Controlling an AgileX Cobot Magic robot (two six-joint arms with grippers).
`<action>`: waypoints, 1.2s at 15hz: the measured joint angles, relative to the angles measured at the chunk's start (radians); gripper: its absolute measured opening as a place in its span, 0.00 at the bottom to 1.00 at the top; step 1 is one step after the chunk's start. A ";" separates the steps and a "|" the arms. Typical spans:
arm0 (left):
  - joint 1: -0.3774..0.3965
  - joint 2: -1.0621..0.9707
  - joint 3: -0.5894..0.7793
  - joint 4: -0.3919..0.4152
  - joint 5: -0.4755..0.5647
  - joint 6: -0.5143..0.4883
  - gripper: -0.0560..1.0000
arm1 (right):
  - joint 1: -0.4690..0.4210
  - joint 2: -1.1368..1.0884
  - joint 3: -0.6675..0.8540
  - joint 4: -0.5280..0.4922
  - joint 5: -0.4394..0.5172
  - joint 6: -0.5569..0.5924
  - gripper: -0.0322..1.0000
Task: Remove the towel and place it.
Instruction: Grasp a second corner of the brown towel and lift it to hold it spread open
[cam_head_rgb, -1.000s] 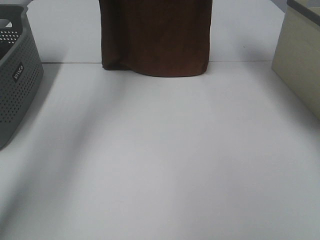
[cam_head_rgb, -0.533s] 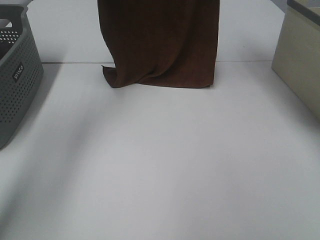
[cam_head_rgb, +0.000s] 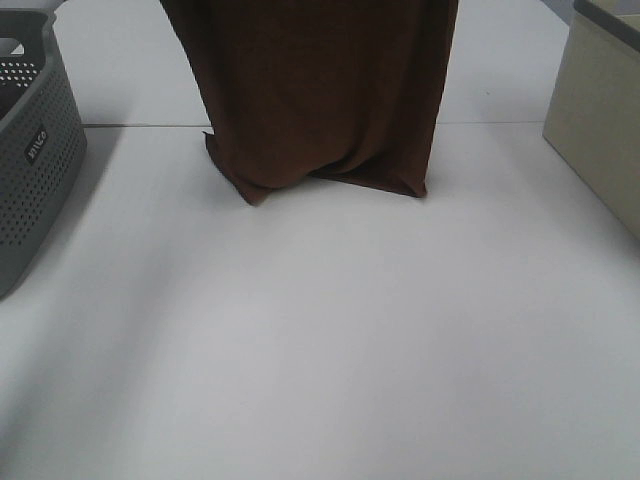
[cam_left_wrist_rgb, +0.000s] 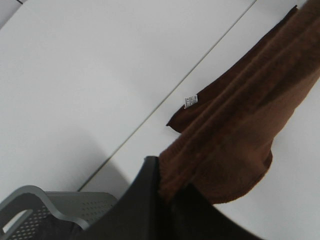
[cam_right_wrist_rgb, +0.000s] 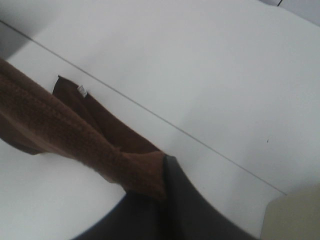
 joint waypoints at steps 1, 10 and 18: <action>0.000 -0.022 0.043 -0.002 0.000 -0.031 0.05 | 0.000 0.000 0.000 -0.003 0.014 0.006 0.04; -0.015 -0.554 0.738 -0.086 -0.027 -0.116 0.05 | 0.013 -0.348 0.541 0.068 0.020 0.053 0.04; -0.015 -0.811 1.170 -0.258 -0.044 -0.059 0.05 | 0.021 -0.580 0.897 0.123 0.022 0.053 0.04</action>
